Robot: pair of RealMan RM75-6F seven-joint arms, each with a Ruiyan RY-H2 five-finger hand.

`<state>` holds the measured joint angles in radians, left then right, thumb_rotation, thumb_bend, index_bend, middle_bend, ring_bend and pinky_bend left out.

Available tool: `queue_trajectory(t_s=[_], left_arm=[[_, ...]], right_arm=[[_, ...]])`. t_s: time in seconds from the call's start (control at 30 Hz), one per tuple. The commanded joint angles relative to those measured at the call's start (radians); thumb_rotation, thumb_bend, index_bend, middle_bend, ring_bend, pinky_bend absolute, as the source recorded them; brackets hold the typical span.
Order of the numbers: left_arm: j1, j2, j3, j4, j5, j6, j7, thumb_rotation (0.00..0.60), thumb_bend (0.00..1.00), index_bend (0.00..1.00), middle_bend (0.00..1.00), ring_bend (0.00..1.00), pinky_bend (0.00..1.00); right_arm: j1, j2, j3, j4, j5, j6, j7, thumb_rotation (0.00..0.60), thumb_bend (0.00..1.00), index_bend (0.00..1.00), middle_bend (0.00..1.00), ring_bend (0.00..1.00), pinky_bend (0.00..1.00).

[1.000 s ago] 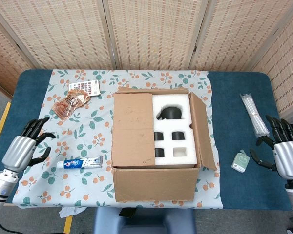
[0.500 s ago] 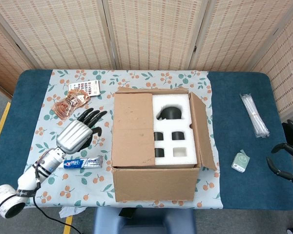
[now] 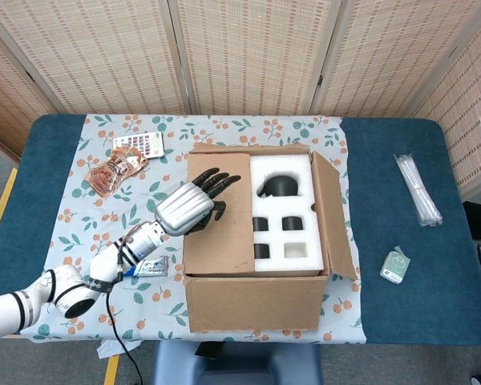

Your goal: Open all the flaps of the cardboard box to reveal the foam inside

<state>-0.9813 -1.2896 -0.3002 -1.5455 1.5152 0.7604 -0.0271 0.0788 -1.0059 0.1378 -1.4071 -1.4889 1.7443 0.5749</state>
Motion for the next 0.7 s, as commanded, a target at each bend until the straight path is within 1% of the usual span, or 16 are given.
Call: queue_trajectory(t_s=[0.03, 0.1, 0.2, 0.3, 0.5, 0.7], left_arm=[[-0.081, -0.036, 0.0, 0.083, -0.022, -0.095, -0.059, 0.6, 1.0, 0.61, 0.0, 0.0, 0.0], [-0.112, -0.054, 0.0, 0.116, -0.035, -0.126, -0.073, 0.6, 1.0, 0.6, 0.0, 0.0, 0.0], [-0.15, -0.086, -0.001, 0.164, -0.041, -0.144, -0.09, 0.6, 1.0, 0.6, 0.0, 0.0, 0.0], [-0.179, -0.124, 0.005, 0.219, -0.026, -0.134, -0.118, 0.6, 1.0, 0.58, 0.0, 0.0, 0.0], [-0.229, -0.181, 0.027, 0.316, 0.005, -0.126, -0.189, 0.6, 1.0, 0.58, 0.0, 0.0, 0.0], [-0.272, -0.213, 0.046, 0.371, 0.008, -0.143, -0.218, 0.6, 1.0, 0.58, 0.0, 0.0, 0.0]], right_arm=[[0.003, 0.0, 0.02, 0.032, 0.035, -0.035, 0.027, 0.382, 0.42, 0.53, 0.04, 0.0, 0.0], [0.005, -0.001, 0.025, 0.04, 0.041, -0.053, 0.042, 0.384, 0.42, 0.53, 0.04, 0.0, 0.0], [0.008, 0.006, 0.022, 0.049, 0.035, -0.079, 0.076, 0.384, 0.42, 0.53, 0.04, 0.0, 0.0], [0.006, 0.011, 0.028, 0.06, 0.041, -0.091, 0.104, 0.384, 0.42, 0.53, 0.04, 0.0, 0.0], [-0.002, 0.012, 0.04, 0.073, 0.048, -0.097, 0.133, 0.384, 0.42, 0.53, 0.04, 0.0, 0.0], [-0.007, 0.02, 0.049, 0.082, 0.057, -0.113, 0.17, 0.384, 0.42, 0.53, 0.04, 0.0, 0.0]])
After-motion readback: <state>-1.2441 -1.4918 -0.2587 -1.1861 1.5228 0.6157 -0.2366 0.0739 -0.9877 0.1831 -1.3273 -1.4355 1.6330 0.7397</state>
